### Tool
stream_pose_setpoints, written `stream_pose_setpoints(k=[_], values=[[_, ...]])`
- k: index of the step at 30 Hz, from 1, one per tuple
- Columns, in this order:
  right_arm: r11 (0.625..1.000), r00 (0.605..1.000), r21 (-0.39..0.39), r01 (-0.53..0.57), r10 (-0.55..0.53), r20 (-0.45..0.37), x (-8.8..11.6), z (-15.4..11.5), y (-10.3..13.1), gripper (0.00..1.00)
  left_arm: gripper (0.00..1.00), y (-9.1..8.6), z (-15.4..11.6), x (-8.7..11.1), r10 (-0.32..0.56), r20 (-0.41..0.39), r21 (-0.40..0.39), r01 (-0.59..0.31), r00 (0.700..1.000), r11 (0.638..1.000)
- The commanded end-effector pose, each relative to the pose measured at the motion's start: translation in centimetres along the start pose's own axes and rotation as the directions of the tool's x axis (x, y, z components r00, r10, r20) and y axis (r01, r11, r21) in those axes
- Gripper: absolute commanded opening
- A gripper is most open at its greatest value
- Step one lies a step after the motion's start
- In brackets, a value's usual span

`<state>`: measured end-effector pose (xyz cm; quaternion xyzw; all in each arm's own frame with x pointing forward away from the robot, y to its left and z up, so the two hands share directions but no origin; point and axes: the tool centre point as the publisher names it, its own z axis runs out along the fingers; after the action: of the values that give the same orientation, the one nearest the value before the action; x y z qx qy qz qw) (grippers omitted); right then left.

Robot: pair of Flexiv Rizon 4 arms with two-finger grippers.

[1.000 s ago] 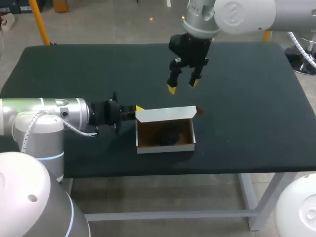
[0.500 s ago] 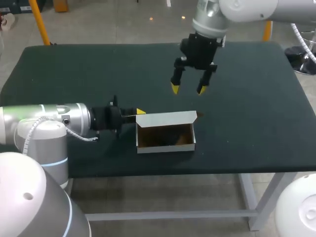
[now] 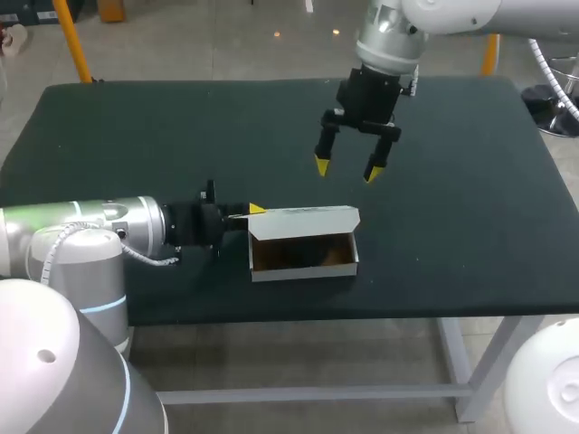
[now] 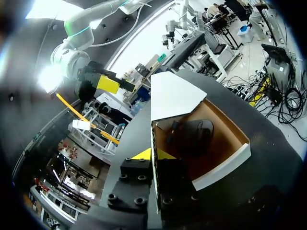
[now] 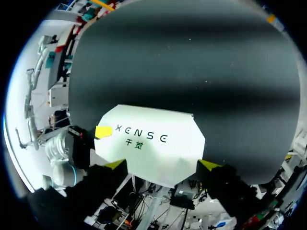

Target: Assemble the packaging by folding the flat box into shape, placing the metal phone stand inside, and closing the box properly

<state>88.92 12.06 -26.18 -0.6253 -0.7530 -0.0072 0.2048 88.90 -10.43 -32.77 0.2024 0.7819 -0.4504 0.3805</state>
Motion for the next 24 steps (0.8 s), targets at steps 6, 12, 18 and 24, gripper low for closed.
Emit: stream_pose_setpoints(k=[6, 12, 18, 24], values=[[1.000, 1.000, 0.011, 0.001, -0.001, 0.002, 0.1, -0.2, 0.2, 1.00, 0.00, 0.0, 0.0, 0.4, 0.022, 0.002, -0.004, -0.022, 1.000, 1.000], [1.000, 1.000, 0.011, 0.001, -0.001, 0.002, 0.1, -0.2, 0.2, 1.00, 0.00, 0.0, 0.1, 0.5, 0.037, 0.003, -0.004, -0.037, 0.999, 0.999], [0.992, 0.994, 0.066, -0.106, 0.105, 0.025, 0.2, 0.5, 0.0, 1.00, 0.00, 0.0, 0.0, 0.6, 0.053, 0.009, -0.011, -0.053, 0.999, 0.999], [0.961, 0.972, 0.148, -0.235, 0.236, 0.008, -0.3, 1.2, -0.9, 1.00, 0.00, 0.0, 0.1, 0.7, 0.072, 0.012, -0.013, -0.072, 0.997, 0.997]])
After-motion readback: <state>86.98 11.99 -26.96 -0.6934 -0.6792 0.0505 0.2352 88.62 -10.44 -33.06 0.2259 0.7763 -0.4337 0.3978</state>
